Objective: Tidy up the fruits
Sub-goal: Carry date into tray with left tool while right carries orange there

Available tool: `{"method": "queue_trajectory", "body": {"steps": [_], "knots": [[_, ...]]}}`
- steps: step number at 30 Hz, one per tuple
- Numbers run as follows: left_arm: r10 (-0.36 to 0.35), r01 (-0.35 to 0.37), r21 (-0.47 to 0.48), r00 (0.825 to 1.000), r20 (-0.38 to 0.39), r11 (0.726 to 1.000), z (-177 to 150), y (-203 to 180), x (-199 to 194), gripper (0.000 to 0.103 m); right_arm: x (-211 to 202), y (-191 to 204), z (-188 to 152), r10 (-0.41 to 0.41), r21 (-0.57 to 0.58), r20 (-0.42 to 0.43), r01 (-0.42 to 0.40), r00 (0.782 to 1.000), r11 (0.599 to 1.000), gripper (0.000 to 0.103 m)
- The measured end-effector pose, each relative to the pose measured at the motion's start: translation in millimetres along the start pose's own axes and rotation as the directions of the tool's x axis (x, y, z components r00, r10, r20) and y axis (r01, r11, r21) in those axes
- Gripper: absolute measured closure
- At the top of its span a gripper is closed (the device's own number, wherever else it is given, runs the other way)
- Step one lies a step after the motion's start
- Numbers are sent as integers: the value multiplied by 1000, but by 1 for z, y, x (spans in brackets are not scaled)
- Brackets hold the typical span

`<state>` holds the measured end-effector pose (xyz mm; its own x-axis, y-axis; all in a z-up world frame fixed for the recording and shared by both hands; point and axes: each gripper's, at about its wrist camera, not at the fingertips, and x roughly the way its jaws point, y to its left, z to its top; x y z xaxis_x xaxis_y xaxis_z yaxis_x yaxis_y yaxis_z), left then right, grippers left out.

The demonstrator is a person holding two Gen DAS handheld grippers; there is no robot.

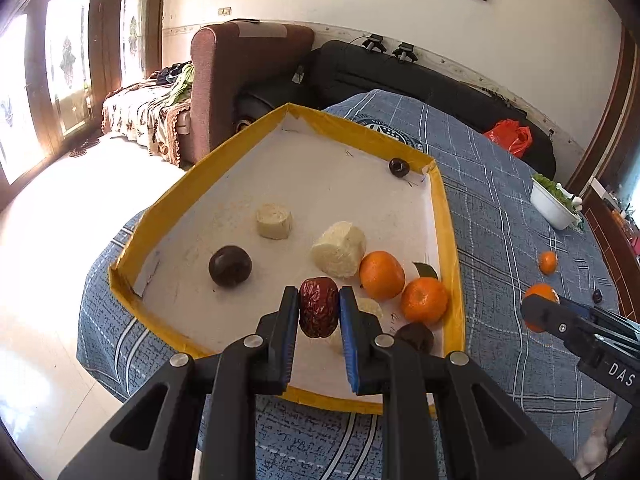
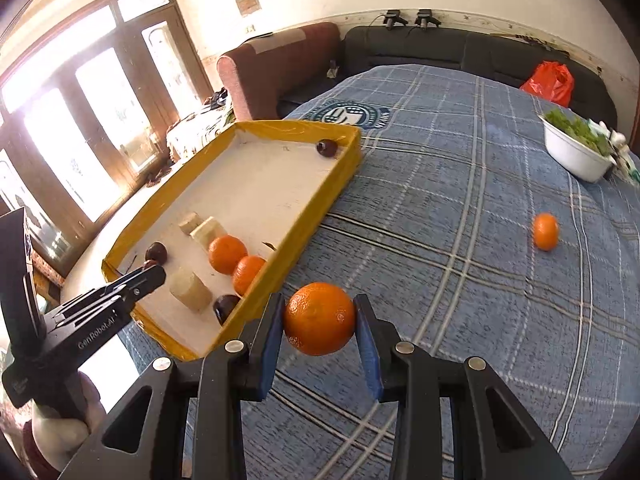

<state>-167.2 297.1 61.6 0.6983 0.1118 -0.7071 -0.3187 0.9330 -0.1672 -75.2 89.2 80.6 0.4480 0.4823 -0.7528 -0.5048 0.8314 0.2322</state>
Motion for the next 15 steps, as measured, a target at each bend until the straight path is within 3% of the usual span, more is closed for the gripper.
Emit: {"method": "queue_trajectory", "body": {"steps": [10,15], "knots": [[54,-54,15,999,7,998,42,15,22,83,53,41,51,17,-111,-53,-23,998,994,64],[43,-43,25,999,-11,999,48,14,36,83,89,56,67,-38,-176,-74,25,997,984,64]]}}
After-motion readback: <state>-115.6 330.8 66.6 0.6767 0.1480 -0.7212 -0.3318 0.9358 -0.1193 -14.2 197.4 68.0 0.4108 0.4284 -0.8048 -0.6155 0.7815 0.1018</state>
